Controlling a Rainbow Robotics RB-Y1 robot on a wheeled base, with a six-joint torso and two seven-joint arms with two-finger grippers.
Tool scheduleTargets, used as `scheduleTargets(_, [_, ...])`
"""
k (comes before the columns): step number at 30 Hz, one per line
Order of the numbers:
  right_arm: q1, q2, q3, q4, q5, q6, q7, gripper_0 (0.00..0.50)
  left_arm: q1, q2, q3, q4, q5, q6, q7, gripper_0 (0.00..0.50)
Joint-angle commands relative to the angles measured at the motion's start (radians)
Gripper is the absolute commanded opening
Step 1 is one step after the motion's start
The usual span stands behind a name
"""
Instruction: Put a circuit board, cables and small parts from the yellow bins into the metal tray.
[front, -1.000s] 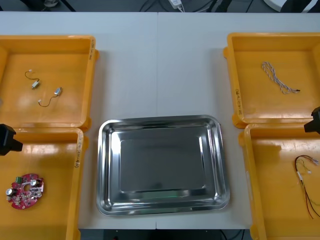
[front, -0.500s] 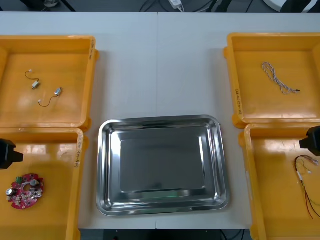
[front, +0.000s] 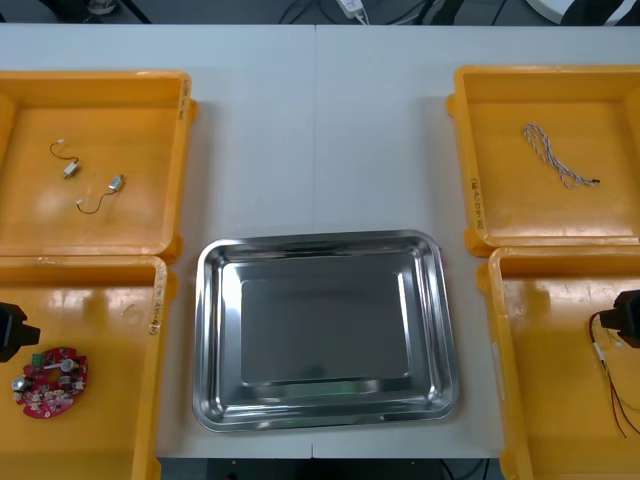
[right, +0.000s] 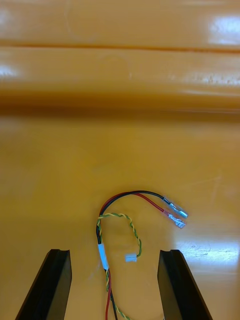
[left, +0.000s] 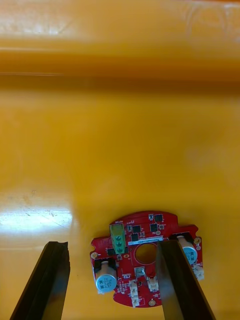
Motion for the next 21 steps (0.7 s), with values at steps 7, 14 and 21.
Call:
scheduleTargets(7, [0.081,-0.032,0.008,-0.027,0.016,-0.054,0.05,0.5,0.043,-0.015,-0.002,-0.025,-0.038,-0.042,-0.081,0.5])
scheduleTargets(14, [0.106,-0.032,0.029,-0.009,0.007,-0.101,0.056,0.5,0.043,-0.05,-0.028,-0.013,-0.072,-0.065,-0.089,0.5])
scheduleTargets(21, [0.104,-0.032,0.078,0.037,0.002,-0.169,0.056,0.5,0.046,-0.069,-0.063,0.023,-0.1,-0.111,-0.101,0.5])
